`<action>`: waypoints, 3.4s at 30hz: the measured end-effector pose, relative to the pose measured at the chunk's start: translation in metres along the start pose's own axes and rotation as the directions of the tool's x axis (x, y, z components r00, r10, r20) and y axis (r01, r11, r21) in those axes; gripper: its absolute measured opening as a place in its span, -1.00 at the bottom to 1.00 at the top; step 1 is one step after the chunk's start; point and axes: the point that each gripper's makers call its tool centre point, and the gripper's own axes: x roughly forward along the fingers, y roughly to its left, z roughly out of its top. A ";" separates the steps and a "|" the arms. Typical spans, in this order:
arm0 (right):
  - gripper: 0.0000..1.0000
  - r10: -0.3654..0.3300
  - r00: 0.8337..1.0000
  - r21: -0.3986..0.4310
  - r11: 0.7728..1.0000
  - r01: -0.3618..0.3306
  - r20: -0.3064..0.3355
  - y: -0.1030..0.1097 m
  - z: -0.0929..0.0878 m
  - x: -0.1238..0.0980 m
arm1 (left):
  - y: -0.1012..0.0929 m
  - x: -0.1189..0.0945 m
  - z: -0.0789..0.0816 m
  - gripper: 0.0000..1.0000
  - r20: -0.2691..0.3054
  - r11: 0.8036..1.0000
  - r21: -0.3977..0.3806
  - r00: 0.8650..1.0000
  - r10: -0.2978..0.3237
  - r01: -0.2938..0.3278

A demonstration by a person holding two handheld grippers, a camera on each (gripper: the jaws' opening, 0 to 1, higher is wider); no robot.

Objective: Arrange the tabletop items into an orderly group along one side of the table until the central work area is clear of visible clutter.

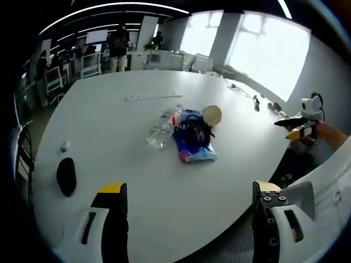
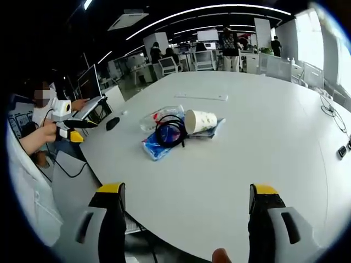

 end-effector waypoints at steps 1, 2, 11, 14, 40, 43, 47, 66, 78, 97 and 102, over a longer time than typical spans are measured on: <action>0.85 0.001 1.000 0.001 1.000 -0.001 0.000 0.000 0.000 0.000 | 0.000 0.000 0.000 0.84 -0.001 1.000 -0.002 1.000 0.000 0.000; 0.85 0.001 1.000 0.002 1.000 -0.001 0.000 0.000 -0.001 0.000 | 0.001 0.000 -0.001 0.83 -0.002 1.000 -0.002 1.000 0.000 0.000; 0.85 -0.003 1.000 0.006 1.000 0.003 0.002 0.000 0.000 0.001 | 0.003 -0.002 -0.002 0.83 -0.003 1.000 -0.008 1.000 0.006 -0.006; 0.85 -0.003 1.000 0.007 1.000 0.003 0.004 0.000 0.001 0.002 | 0.004 -0.002 -0.001 0.83 -0.002 1.000 -0.007 1.000 0.006 -0.006; 0.84 -0.002 1.000 0.025 1.000 0.002 0.004 0.003 -0.002 0.005 | 0.006 0.002 0.000 0.82 -0.023 1.000 0.013 1.000 -0.005 0.005; 0.83 -0.003 1.000 0.028 1.000 0.003 0.002 0.003 -0.002 0.006 | 0.006 0.004 0.002 0.82 -0.028 1.000 0.019 1.000 -0.008 0.009; 0.82 -0.002 1.000 0.029 1.000 0.003 -0.001 0.004 -0.003 0.007 | 0.006 0.006 0.003 0.82 -0.031 1.000 0.026 0.999 -0.012 0.013; 0.80 -0.003 1.000 0.018 1.000 0.003 -0.013 0.008 -0.002 0.011 | 0.008 0.009 0.002 0.81 -0.046 0.999 0.037 0.999 -0.025 0.026; 0.79 -0.006 1.000 0.006 1.000 0.006 -0.012 0.017 0.008 0.016 | 0.012 0.010 0.005 0.80 -0.049 0.998 0.052 0.998 -0.040 0.043; 0.78 -0.043 0.999 -0.013 0.999 0.043 0.008 0.022 0.019 0.010 | 0.012 0.010 0.014 0.79 -0.036 0.993 0.095 0.997 -0.073 0.077; 0.76 -0.037 0.999 -0.012 0.999 0.037 0.003 0.018 0.020 0.014 | 0.015 0.013 0.018 0.77 -0.024 0.994 0.086 0.997 -0.067 0.069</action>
